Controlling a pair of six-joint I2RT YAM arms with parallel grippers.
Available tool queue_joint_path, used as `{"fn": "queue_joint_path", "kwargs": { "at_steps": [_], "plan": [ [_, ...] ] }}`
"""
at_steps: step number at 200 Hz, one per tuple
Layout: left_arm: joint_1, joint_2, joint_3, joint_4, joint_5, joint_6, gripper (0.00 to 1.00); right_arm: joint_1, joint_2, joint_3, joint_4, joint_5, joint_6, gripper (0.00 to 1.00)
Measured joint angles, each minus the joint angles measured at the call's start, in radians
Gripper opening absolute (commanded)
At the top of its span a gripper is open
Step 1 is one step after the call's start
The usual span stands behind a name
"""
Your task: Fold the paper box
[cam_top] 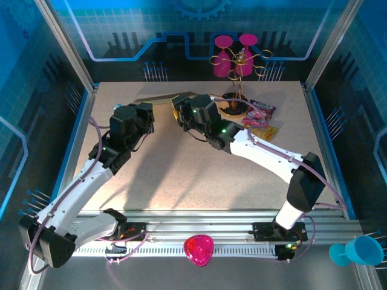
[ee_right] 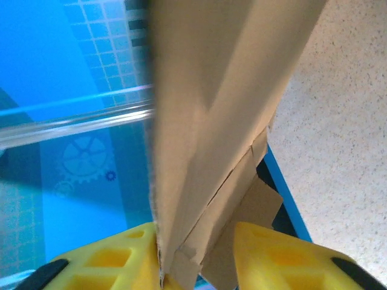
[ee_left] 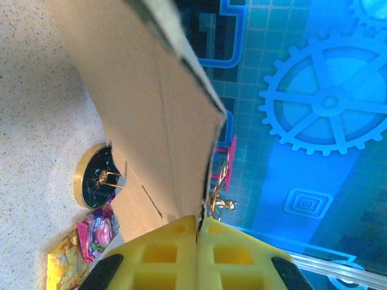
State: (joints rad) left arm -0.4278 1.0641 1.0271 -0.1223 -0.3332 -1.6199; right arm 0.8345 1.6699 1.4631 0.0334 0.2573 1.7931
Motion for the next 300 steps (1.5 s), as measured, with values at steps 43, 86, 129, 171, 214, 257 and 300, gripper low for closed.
{"fn": "queue_joint_path", "kwargs": {
  "at_steps": [43,86,129,171,214,257,300],
  "plan": [
    [-0.005,-0.023,0.0,-0.003,-0.001,0.003,0.0,-0.011,0.008,0.016,0.036,-0.001,0.002,0.1],
    [-0.011,-0.057,-0.003,-0.008,0.012,0.004,0.0,-0.019,0.013,0.04,0.063,-0.018,0.004,0.2],
    [-0.011,-0.098,-0.009,-0.014,0.012,0.004,0.0,-0.044,0.021,0.06,0.05,-0.002,0.031,0.38],
    [-0.016,-0.097,-0.014,-0.014,0.012,0.005,0.0,-0.043,0.021,0.086,0.0,0.0,0.073,0.34],
    [-0.027,-0.095,-0.015,-0.014,0.011,0.005,0.0,-0.043,0.028,0.103,-0.045,-0.003,0.095,0.3],
    [-0.028,-0.094,-0.015,-0.014,0.011,0.008,0.0,-0.044,0.051,0.13,-0.063,-0.003,0.112,0.08],
    [-0.028,-0.094,-0.003,-0.032,0.009,0.066,0.64,-0.048,0.056,0.148,-0.085,-0.006,0.091,0.0]
  ]
}}
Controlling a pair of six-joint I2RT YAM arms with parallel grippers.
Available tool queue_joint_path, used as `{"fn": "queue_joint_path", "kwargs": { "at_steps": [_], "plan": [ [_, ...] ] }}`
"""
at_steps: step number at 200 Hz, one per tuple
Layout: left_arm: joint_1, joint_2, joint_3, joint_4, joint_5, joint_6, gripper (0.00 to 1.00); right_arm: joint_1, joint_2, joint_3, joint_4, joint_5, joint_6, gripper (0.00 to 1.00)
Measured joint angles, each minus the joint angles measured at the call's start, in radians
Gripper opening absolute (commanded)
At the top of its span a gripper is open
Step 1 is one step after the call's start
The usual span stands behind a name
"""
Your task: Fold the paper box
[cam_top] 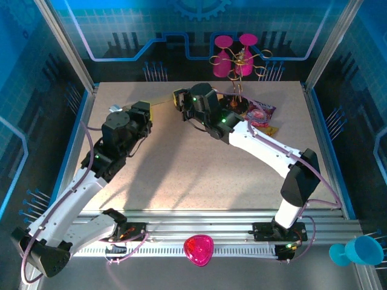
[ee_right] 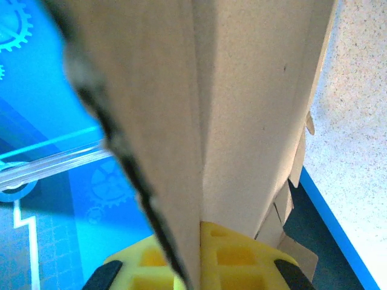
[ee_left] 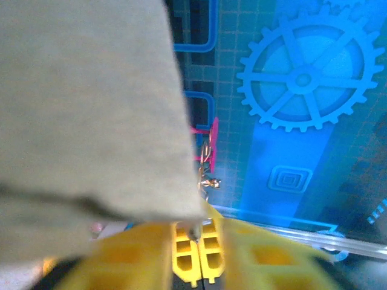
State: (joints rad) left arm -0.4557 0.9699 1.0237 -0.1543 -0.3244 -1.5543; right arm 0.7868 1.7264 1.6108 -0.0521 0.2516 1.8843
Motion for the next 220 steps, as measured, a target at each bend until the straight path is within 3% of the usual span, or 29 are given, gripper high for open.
{"fn": "queue_joint_path", "kwargs": {
  "at_steps": [19,61,112,157,184,220],
  "plan": [
    [0.0,0.005,0.101,-0.114,-0.005,0.082,0.7,-0.016,-0.012,0.002,-0.02,0.0,-0.037,0.0],
    [0.0,-0.013,0.436,-0.315,-0.126,0.306,0.7,-0.05,-0.146,0.002,-0.114,0.01,-0.108,0.0],
    [0.001,-0.052,0.524,-0.452,-0.329,0.491,0.67,0.065,-0.313,0.15,-0.283,0.1,-0.188,0.0],
    [0.018,0.025,0.585,-0.539,-0.364,0.543,0.59,0.014,-0.196,0.296,-0.278,0.109,-0.191,0.0],
    [0.095,0.09,0.666,-0.625,-0.287,0.548,0.47,-0.048,-0.019,0.26,-0.195,0.068,-0.166,0.0],
    [0.329,0.163,0.691,-0.675,0.056,0.532,0.43,-0.076,0.145,0.142,-0.18,0.027,-0.133,0.0]
  ]
}}
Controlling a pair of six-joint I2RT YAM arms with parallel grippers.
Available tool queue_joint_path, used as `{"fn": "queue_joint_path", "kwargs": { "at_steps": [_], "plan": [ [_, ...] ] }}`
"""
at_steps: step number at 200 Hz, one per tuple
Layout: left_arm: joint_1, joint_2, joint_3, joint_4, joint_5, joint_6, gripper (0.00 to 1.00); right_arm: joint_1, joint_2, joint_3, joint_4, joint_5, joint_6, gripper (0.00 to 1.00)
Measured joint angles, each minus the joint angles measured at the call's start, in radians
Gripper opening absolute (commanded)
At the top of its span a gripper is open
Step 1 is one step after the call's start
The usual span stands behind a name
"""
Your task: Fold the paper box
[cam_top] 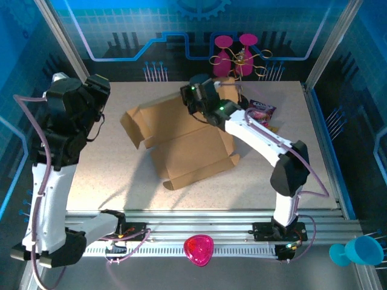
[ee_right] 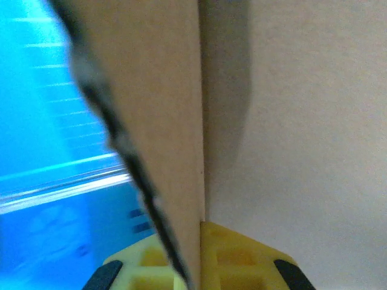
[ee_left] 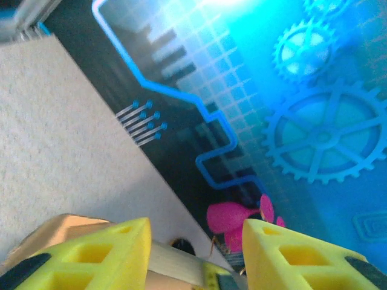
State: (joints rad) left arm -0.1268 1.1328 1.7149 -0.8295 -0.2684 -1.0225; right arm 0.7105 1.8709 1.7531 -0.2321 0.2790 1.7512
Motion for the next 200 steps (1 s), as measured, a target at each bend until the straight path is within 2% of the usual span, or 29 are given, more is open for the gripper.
{"fn": "queue_joint_path", "kwargs": {
  "at_steps": [30,62,102,173,200],
  "plan": [
    [0.055,0.108,-0.018,-0.019,0.222,0.001,0.43,0.0,0.005,-0.022,0.005,-0.015,0.021,0.0],
    [0.075,0.199,-0.048,-0.019,0.338,0.006,0.44,-0.005,-0.014,-0.032,0.033,-0.026,0.049,0.0],
    [0.082,0.261,-0.051,-0.019,0.393,0.036,0.47,-0.016,-0.017,-0.052,0.041,-0.034,0.067,0.0],
    [0.085,0.275,-0.137,-0.032,0.422,0.084,0.57,-0.032,-0.021,-0.087,0.058,-0.056,0.089,0.0],
    [0.085,0.277,-0.187,-0.008,0.451,0.083,0.58,-0.032,-0.022,-0.093,0.068,-0.063,0.093,0.0]
  ]
}}
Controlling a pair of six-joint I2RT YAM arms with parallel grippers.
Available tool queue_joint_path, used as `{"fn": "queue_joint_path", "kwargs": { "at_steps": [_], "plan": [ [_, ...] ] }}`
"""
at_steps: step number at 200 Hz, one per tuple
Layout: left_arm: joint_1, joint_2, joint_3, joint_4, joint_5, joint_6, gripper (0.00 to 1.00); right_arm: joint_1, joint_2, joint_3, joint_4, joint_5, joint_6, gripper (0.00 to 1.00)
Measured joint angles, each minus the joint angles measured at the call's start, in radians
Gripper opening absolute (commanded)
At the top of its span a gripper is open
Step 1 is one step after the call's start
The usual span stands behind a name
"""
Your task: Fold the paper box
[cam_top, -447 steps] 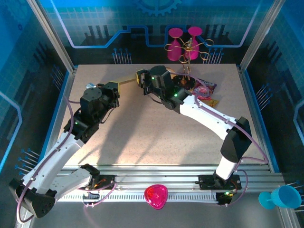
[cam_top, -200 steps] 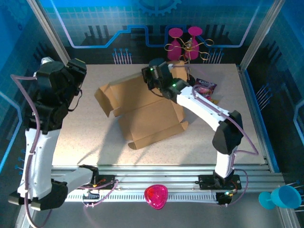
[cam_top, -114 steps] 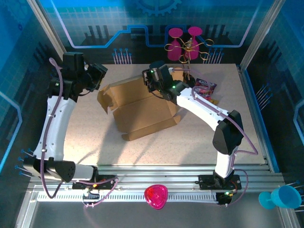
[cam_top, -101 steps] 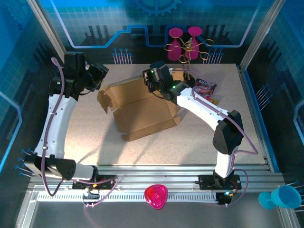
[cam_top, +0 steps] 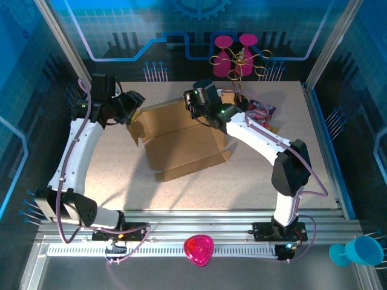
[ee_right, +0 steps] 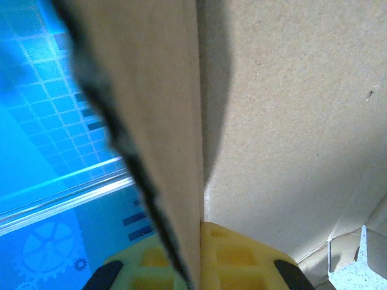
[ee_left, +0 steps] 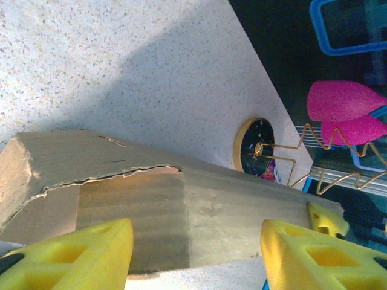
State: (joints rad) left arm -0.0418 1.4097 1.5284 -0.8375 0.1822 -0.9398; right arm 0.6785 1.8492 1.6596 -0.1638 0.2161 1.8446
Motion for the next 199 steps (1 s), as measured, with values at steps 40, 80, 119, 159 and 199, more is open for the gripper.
{"fn": "queue_joint_path", "kwargs": {
  "at_steps": [40,80,119,159,199],
  "plan": [
    [0.0,0.018,-0.039,0.035,0.037,-0.003,0.57,-0.001,-0.005,-0.013,0.011,-0.01,0.006,0.0],
    [-0.007,0.018,-0.074,0.077,0.06,-0.028,0.41,-0.001,-0.009,-0.04,0.031,-0.019,0.018,0.0],
    [-0.015,0.018,-0.085,0.103,0.063,-0.05,0.15,-0.001,-0.02,-0.068,0.056,-0.023,0.026,0.0],
    [-0.019,0.018,-0.113,0.133,0.067,-0.084,0.0,-0.005,-0.032,-0.122,0.097,-0.019,0.043,0.0],
    [-0.02,0.018,-0.144,0.148,0.064,-0.127,0.0,-0.005,-0.061,-0.242,0.223,-0.024,0.066,0.31]
  ]
}}
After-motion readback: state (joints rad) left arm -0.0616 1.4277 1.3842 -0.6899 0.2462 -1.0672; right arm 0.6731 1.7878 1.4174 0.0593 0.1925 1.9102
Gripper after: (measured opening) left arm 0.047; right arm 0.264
